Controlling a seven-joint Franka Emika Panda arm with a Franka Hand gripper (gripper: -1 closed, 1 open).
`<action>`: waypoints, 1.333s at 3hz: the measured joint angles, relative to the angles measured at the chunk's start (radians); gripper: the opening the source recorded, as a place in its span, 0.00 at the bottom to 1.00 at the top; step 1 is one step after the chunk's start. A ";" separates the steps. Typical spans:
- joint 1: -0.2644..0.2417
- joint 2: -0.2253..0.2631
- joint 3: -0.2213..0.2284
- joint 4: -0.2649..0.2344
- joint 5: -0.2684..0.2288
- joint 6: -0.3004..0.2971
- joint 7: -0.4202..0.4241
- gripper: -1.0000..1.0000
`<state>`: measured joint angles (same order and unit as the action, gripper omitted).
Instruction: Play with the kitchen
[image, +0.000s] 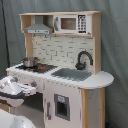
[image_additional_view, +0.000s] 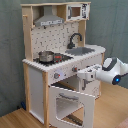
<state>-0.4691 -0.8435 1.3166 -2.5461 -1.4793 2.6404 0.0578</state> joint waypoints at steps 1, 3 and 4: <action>-0.079 0.000 0.022 0.050 -0.011 0.049 0.000 1.00; -0.217 0.000 0.100 0.141 -0.037 0.134 0.001 1.00; -0.289 -0.001 0.128 0.183 -0.046 0.184 0.007 1.00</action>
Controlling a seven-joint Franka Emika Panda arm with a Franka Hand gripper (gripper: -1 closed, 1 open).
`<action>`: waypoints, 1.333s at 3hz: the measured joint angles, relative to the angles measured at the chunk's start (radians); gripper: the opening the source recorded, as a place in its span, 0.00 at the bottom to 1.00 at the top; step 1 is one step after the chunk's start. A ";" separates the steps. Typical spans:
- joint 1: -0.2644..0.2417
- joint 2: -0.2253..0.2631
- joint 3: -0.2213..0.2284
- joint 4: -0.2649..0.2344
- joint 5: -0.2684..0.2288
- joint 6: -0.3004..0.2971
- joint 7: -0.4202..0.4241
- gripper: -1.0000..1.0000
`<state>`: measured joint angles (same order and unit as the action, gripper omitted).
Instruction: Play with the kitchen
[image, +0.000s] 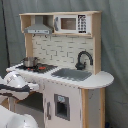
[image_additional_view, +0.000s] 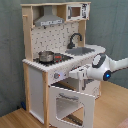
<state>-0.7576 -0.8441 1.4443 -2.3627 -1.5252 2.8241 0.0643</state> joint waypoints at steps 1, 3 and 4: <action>-0.008 -0.001 0.011 0.006 0.000 0.001 0.044 1.00; -0.002 -0.003 -0.001 0.003 -0.009 -0.001 0.102 0.00; -0.001 -0.003 -0.001 0.002 -0.009 0.000 0.205 0.00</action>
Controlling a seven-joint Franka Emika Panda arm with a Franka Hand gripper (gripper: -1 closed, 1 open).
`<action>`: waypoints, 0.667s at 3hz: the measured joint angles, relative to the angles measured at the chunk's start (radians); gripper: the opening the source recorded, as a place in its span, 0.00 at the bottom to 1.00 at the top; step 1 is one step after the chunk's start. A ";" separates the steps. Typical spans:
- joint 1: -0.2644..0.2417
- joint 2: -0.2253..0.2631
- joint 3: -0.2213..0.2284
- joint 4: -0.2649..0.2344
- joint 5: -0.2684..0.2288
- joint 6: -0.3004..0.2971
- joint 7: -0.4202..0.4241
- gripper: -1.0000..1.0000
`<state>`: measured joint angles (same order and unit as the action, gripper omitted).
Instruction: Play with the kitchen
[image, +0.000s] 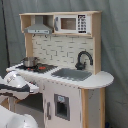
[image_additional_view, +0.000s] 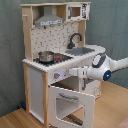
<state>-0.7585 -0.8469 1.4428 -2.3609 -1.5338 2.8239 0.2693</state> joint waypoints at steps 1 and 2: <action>0.002 0.000 -0.001 -0.002 0.000 0.001 0.107 0.00; 0.003 0.000 -0.001 -0.003 0.000 0.001 0.209 0.00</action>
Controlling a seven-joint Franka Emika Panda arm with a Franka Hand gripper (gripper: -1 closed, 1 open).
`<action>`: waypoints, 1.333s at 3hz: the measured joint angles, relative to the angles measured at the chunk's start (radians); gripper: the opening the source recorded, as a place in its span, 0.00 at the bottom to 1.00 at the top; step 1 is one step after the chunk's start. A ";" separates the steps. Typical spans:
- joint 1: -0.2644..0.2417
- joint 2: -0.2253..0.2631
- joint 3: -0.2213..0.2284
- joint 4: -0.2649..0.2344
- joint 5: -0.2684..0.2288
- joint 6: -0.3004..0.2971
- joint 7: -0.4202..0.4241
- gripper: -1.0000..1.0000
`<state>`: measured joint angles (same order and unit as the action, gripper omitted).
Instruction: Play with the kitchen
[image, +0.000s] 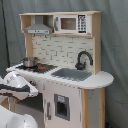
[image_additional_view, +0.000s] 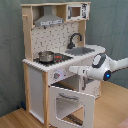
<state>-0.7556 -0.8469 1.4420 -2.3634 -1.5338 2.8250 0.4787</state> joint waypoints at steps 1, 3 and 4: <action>0.001 0.000 0.000 -0.001 0.000 0.001 0.109 0.00; 0.003 0.000 0.000 -0.002 0.000 0.001 0.329 0.00; 0.004 0.000 0.000 -0.002 0.000 0.001 0.464 0.00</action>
<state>-0.7517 -0.8469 1.4415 -2.3655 -1.5338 2.8261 0.9426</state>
